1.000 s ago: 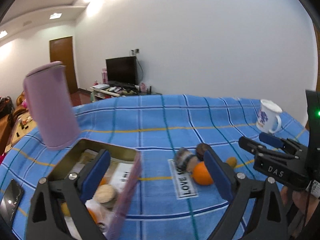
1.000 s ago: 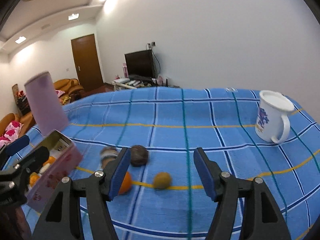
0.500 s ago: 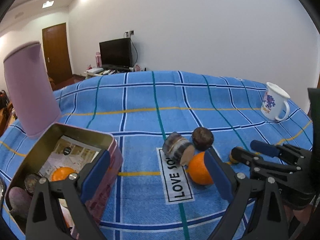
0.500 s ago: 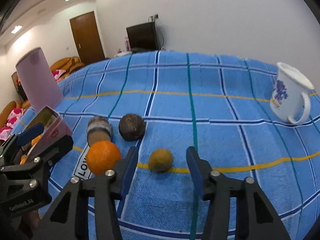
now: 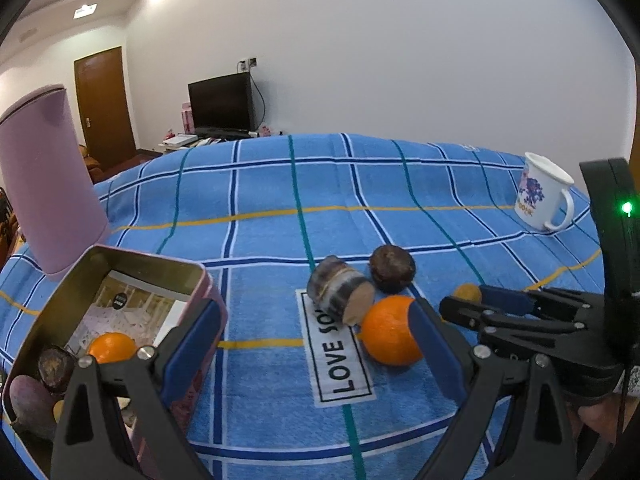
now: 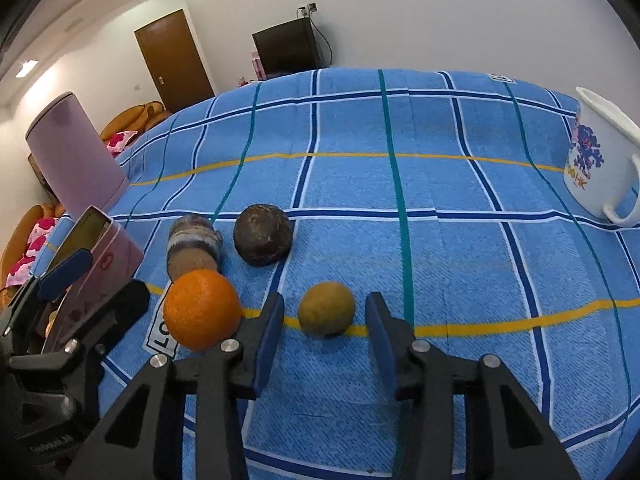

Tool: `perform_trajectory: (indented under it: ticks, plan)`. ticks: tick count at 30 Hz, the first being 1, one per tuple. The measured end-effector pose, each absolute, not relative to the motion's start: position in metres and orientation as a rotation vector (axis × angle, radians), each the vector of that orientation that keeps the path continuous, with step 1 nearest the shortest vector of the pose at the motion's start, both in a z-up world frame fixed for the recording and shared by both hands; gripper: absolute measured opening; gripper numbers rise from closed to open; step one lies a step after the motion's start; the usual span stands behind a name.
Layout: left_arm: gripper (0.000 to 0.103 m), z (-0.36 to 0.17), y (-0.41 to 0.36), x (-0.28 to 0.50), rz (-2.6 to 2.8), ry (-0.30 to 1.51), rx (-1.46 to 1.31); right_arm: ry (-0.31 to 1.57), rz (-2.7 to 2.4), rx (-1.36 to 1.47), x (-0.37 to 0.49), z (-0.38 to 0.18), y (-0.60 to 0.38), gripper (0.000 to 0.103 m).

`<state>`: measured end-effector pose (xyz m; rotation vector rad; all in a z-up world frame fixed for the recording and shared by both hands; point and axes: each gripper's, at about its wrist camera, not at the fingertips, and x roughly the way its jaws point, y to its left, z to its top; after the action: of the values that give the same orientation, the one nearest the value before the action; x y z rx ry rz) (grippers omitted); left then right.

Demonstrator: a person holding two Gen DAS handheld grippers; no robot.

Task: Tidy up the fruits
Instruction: 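Close the right gripper on the yellow-green fruit while the left gripper grasps the tangerine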

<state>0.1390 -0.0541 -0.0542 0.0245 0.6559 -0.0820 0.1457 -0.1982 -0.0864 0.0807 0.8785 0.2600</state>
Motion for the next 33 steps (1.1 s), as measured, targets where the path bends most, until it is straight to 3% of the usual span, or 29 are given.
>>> perform_trajectory:
  ticks: [8,18,26,28,30,33]
  plan:
    - [0.093,-0.055,-0.065,0.14,-0.13,0.669,0.037,0.843,0.248,0.092,0.141,-0.081,-0.203,0.03]
    - [0.07,-0.064,-0.08,0.152,-0.222,0.752,0.017,0.769,0.198,0.118,0.128,-0.07,-0.217,0.03]
    - [0.07,-0.075,-0.085,0.163,-0.279,0.825,-0.021,0.742,0.177,0.147,0.123,-0.068,-0.223,0.03]
    - [0.066,-0.077,-0.086,0.165,-0.304,0.843,-0.033,0.747,0.18,0.143,0.124,-0.068,-0.222,0.03]
    - [0.049,-0.076,-0.089,0.163,-0.335,0.833,-0.035,0.745,0.181,0.141,0.124,-0.067,-0.222,0.03]
    - [0.049,-0.075,-0.092,0.162,-0.327,0.826,-0.016,0.744,0.182,0.142,0.124,-0.067,-0.223,0.03]
